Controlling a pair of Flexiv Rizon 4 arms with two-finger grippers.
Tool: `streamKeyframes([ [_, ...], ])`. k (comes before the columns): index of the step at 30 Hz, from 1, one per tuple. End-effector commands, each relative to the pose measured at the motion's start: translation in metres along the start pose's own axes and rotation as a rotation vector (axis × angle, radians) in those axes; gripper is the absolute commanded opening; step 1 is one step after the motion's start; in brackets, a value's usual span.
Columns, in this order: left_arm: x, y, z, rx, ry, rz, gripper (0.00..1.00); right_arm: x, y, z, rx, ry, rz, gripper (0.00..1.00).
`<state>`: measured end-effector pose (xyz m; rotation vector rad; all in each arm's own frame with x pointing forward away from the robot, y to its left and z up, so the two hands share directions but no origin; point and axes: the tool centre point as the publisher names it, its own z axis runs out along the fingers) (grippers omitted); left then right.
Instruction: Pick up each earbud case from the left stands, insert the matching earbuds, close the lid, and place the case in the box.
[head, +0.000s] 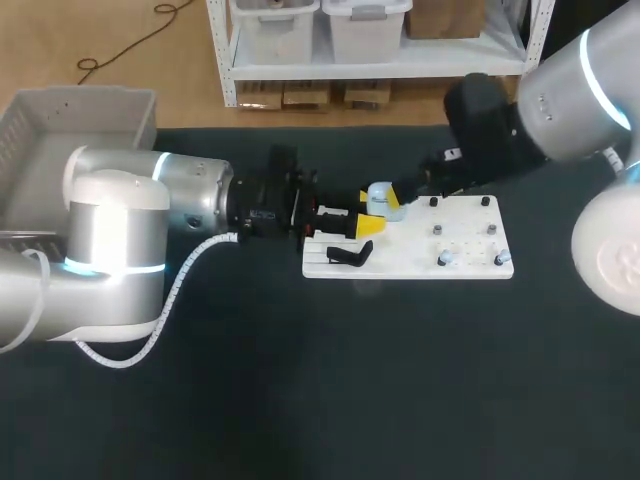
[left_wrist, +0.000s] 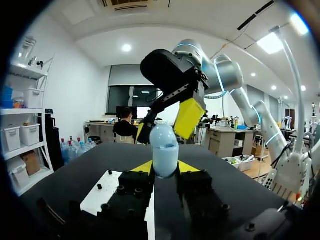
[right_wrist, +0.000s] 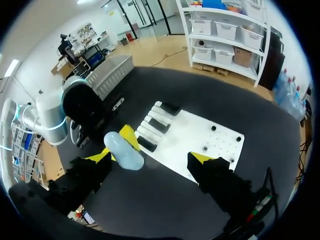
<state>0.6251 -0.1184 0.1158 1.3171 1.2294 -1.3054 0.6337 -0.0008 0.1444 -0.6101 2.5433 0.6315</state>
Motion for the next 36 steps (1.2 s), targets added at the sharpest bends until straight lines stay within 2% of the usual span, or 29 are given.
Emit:
streamKeyframes([
  [1, 0.001, 0.000, 0.000, 0.001, -0.003, 0.003, 0.00, -0.003, 0.001, -0.007, 0.025, -0.016, -0.005, 1.00],
  [10, 0.001, 0.000, 0.000, 0.001, -0.003, 0.003, 0.00, -0.013, 0.001, -0.023, 0.048, -0.047, -0.027, 1.00],
  [16, 0.001, 0.000, 0.000, 0.001, -0.003, 0.003, 0.00, -0.003, -0.017, -0.043, 0.096, -0.056, -0.017, 1.00],
  [23, 0.001, 0.000, 0.000, 0.001, -0.003, 0.003, 0.00, 0.021, -0.055, -0.066, 0.275, 0.052, -0.044, 1.00],
  [28, 0.001, 0.000, 0.000, 0.001, -0.003, 0.003, 0.00, 0.040, -0.079, -0.067, 0.393, 0.150, -0.061, 1.00],
  [36, 0.001, 0.000, 0.000, 0.001, -0.003, 0.003, 0.00, 0.067, -0.107, -0.052, 0.476, 0.295, -0.071, 1.00],
])
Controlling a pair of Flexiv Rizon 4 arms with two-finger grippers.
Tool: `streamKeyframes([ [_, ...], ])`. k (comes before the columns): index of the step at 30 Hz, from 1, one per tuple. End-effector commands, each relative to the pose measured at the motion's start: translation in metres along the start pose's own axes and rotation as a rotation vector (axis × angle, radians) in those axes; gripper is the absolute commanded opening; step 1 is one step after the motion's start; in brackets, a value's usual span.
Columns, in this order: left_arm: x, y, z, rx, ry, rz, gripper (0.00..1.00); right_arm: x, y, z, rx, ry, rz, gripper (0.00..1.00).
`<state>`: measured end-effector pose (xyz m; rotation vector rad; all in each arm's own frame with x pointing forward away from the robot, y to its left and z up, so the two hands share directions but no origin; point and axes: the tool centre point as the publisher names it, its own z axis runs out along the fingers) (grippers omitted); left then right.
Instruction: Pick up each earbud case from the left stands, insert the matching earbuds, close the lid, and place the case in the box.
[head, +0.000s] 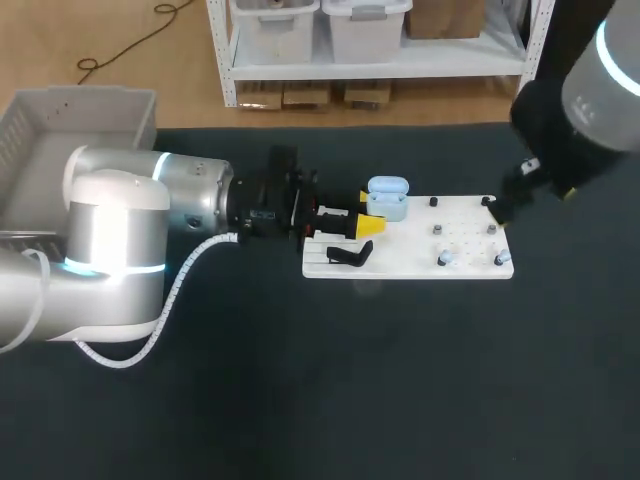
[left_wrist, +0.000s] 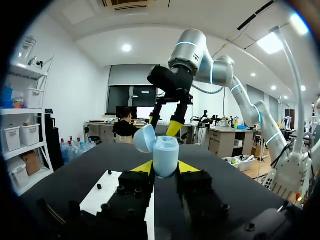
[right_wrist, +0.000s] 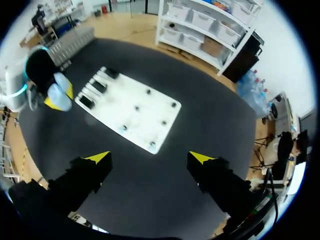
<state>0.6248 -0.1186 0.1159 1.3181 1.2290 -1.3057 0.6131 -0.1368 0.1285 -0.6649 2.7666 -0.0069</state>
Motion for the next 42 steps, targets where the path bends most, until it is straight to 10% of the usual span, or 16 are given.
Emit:
streamKeyframes([
  [1, 0.001, 0.000, -0.001, 0.000, -0.003, 0.003, 0.00, -0.001, 0.001, 0.016, 0.059, 0.040, 0.005, 1.00],
  [5, 0.001, 0.000, -0.001, 0.000, -0.003, 0.003, 0.00, 0.003, 0.001, 0.030, 0.043, 0.074, 0.014, 0.95],
  [11, 0.001, 0.000, -0.001, 0.000, -0.003, 0.003, 0.00, 0.004, 0.003, 0.047, 0.001, 0.119, 0.032, 0.54],
  [42, 0.001, 0.000, -0.001, 0.000, -0.003, 0.003, 0.00, 0.020, 0.009, 0.099, -0.012, 0.216, 0.000, 0.58],
])
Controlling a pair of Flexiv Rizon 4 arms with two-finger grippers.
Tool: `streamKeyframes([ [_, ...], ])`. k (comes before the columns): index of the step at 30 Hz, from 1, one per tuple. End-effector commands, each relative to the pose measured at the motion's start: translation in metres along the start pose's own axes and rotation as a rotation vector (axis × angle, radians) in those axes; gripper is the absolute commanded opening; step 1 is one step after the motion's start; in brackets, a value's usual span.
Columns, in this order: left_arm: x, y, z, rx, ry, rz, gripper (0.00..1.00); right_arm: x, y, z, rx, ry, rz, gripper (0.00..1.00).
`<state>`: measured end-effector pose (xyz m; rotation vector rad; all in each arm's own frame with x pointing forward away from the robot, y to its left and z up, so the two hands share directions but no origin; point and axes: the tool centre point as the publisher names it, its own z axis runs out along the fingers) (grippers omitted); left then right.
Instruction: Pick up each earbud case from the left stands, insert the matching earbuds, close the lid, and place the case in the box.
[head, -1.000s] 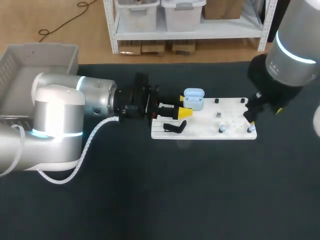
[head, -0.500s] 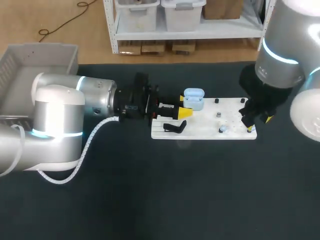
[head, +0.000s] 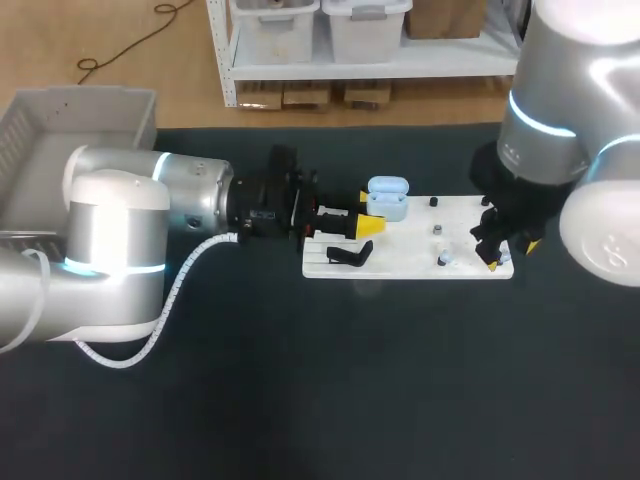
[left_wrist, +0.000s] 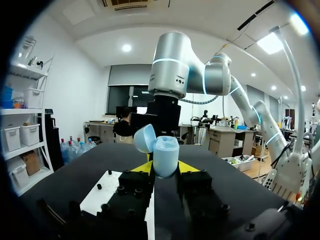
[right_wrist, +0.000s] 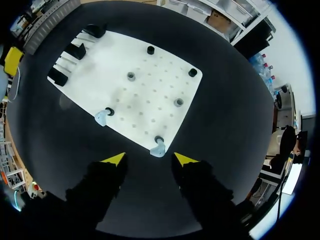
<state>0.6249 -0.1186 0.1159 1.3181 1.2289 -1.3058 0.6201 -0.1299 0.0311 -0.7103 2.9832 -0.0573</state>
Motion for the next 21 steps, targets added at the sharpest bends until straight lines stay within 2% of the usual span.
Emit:
streamKeyframes([
  [1, 0.0009, -0.0001, -0.0006, 0.000, -0.003, 0.003, 0.00, 0.0011, -0.0015, 0.0039, 0.012, -0.008, 0.001, 0.58],
  [3, 0.0009, -0.0001, -0.0006, 0.000, -0.003, 0.003, 0.00, 0.0014, -0.0027, 0.0051, 0.019, -0.009, 0.000, 0.56],
  [4, 0.0009, -0.0001, -0.0006, 0.000, -0.003, 0.003, 0.00, 0.0014, -0.0033, 0.0058, 0.022, -0.010, -0.001, 0.49],
  [5, 0.0009, -0.0001, -0.0006, 0.000, -0.003, 0.003, 0.00, 0.0013, -0.0038, 0.0064, 0.035, -0.013, -0.006, 0.47],
  [15, 0.0009, -0.0001, -0.0006, 0.000, -0.003, 0.003, 0.00, -0.0003, -0.0072, 0.0116, 0.059, -0.026, -0.015, 0.45],
  [21, 0.0009, -0.0001, -0.0006, 0.000, -0.003, 0.003, 0.00, -0.0018, -0.0092, 0.0133, 0.069, -0.031, -0.015, 0.41],
])
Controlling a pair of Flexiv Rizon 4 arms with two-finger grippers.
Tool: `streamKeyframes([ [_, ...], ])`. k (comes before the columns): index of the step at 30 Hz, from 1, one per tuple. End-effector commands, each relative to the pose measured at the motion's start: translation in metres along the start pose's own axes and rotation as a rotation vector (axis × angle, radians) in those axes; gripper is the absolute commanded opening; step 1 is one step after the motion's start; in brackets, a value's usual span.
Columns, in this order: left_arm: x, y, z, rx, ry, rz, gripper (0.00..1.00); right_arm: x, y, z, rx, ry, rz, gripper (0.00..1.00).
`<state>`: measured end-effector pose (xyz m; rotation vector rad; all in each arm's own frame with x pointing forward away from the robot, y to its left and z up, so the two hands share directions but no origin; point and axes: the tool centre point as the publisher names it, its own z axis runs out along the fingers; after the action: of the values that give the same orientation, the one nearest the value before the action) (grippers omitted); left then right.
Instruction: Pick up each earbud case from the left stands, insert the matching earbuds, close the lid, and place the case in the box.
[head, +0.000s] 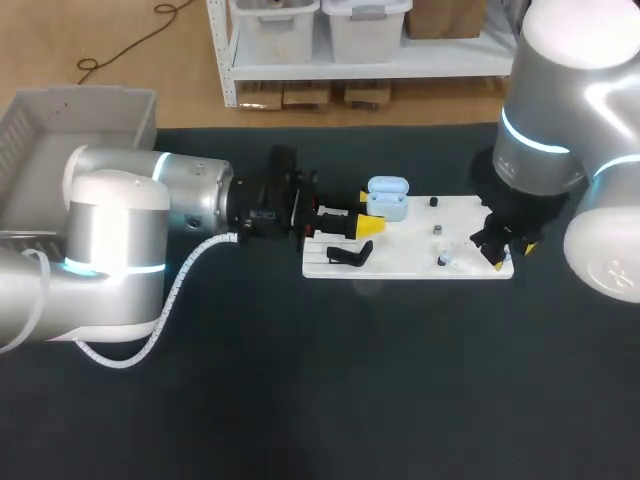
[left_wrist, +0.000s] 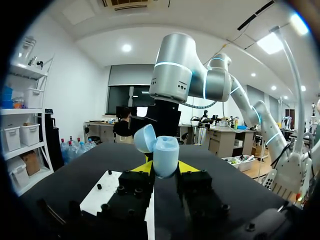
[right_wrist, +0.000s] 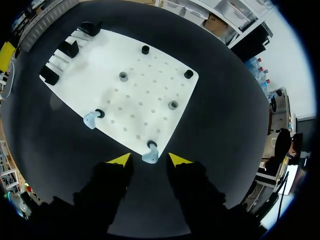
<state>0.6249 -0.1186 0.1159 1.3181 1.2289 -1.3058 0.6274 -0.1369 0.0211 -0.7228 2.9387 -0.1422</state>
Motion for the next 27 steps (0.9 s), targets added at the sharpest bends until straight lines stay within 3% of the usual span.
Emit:
streamKeyframes([
  [1, 0.0009, -0.0001, -0.0006, 0.000, -0.003, 0.003, 0.00, 0.0010, -0.0003, 0.0034, 0.006, -0.006, 0.000, 0.42],
  [27, 0.0009, -0.0001, -0.0006, 0.000, -0.003, 0.003, 0.00, -0.0044, -0.0020, 0.0116, 0.032, 0.009, -0.015, 0.39],
])
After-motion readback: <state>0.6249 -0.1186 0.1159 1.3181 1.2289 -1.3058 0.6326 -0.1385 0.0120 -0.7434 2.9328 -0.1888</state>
